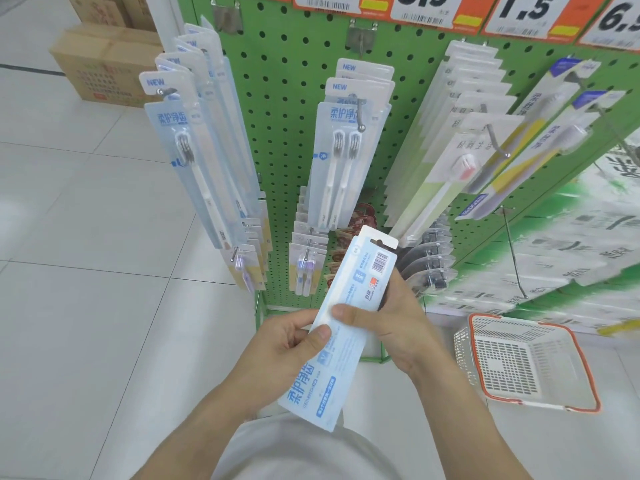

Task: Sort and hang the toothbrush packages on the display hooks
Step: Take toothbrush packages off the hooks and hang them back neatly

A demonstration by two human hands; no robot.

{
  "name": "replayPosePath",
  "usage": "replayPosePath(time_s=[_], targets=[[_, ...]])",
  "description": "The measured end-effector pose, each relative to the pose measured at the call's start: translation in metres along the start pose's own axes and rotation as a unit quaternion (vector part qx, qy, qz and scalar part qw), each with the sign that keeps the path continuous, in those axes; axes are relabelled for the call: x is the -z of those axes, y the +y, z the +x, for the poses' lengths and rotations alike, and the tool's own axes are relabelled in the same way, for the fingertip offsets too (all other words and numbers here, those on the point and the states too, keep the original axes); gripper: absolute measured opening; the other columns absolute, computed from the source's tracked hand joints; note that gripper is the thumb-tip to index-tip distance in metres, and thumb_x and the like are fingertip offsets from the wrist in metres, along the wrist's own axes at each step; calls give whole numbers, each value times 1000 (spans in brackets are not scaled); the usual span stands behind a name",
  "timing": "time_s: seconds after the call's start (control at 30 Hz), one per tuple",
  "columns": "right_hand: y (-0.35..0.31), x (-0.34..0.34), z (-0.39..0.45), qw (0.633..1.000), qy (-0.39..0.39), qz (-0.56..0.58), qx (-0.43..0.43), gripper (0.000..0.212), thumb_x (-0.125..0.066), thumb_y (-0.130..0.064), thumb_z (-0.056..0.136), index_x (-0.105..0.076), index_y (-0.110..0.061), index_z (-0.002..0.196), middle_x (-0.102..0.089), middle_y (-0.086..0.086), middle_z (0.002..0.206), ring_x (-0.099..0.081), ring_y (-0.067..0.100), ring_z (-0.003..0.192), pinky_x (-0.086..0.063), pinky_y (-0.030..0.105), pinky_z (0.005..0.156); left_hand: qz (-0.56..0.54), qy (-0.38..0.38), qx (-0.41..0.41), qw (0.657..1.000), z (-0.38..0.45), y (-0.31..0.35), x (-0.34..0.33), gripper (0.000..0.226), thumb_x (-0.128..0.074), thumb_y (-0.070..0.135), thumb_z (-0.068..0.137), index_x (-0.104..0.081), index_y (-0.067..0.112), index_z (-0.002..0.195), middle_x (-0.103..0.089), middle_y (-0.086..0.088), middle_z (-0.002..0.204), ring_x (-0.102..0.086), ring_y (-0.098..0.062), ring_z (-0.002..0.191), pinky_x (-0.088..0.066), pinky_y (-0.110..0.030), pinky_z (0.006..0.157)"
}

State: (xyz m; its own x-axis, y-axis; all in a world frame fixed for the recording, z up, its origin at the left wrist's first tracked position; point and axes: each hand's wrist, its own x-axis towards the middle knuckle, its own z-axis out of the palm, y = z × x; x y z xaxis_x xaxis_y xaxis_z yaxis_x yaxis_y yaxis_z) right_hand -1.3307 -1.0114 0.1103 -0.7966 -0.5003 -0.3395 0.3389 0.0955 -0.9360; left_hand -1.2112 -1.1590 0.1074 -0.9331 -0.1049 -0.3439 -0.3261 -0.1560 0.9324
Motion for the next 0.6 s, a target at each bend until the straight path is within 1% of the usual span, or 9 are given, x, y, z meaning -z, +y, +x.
replayPosePath(time_s=[0.07, 0.17, 0.23, 0.3, 0.37, 0.47, 0.53, 0.57, 0.6], targets=[[4, -1, -2, 1000, -13, -8, -7, 76, -92, -4, 58, -56, -11, 124, -74, 9, 112, -72, 26, 103, -60, 42, 84, 1, 11, -7, 1000, 1, -1, 0, 32, -57, 31, 90, -69, 24, 119, -79, -10, 92, -76, -30, 89, -58, -27, 72], [6, 1, -5, 1000, 0, 4, -10, 63, -90, -1, 67, -60, -13, 121, -75, 8, 110, -73, 27, 102, -61, 42, 82, 16, 1, 5, 1000, 1, -3, 1, 29, -59, 29, 93, -67, 23, 121, -79, -6, 98, -75, -27, 92, -59, -29, 78], [5, 1, -4, 999, 44, 26, -17, 44, -83, -8, 77, -64, -12, 117, -77, 8, 106, -74, 26, 97, -62, 40, 78, 40, -26, 20, 999, 2, -5, 2, 30, -67, 21, 96, -62, 22, 125, -77, -1, 108, -74, -23, 98, -59, -35, 87], [2, 3, -3, 994, 88, 67, -22, 30, -77, -21, 81, -69, -11, 109, -77, 9, 100, -73, 23, 89, -60, 33, 69, 77, -43, 33, 996, 3, -7, 4, 38, -73, 24, 90, -60, 24, 125, -76, 4, 112, -73, -18, 101, -57, -39, 92], [-2, 4, -3, 990, 107, 81, -32, 27, -72, -32, 82, -73, -13, 102, -77, 9, 94, -73, 21, 81, -57, 29, 63, 96, -47, 46, 993, 3, -6, 7, 39, -72, 30, 84, -61, 25, 121, -76, 4, 110, -73, -19, 99, -57, -44, 92], [-4, 2, -5, 987, 122, 86, -51, 27, -61, -39, 94, -73, -14, 97, -77, 12, 91, -73, 23, 77, -57, 32, 59, 132, -46, 48, 989, 5, -5, 12, 28, -74, 27, 89, -62, 26, 115, -76, 10, 108, -73, -14, 97, -57, -44, 92], [-3, 0, -6, 984, 134, 97, -57, 31, -56, -38, 99, -72, -12, 101, -77, 15, 95, -75, 27, 81, -59, 35, 61, 209, -11, 31, 977, 7, -7, 13, 29, -72, 29, 92, -59, 34, 118, -72, 21, 111, -69, -2, 99, -56, -41, 93], [-3, -1, -7, 983, 140, 103, -57, 31, -56, -37, 100, -71, -10, 103, -77, 15, 96, -75, 28, 83, -60, 36, 63, 270, 9, 19, 963, 7, -8, 13, 40, -71, 35, 92, -52, 39, 127, -67, 25, 120, -64, 1, 106, -53, -37, 96], [-3, -3, -7, 982, 142, 111, -58, 30, -56, -36, 100, -71, -10, 104, -77, 15, 97, -75, 28, 84, -61, 37, 64, 349, 21, -3, 937, 7, -9, 13, 56, -68, 41, 92, -39, 42, 139, -56, 26, 133, -56, 1, 118, -48, -32, 102]])
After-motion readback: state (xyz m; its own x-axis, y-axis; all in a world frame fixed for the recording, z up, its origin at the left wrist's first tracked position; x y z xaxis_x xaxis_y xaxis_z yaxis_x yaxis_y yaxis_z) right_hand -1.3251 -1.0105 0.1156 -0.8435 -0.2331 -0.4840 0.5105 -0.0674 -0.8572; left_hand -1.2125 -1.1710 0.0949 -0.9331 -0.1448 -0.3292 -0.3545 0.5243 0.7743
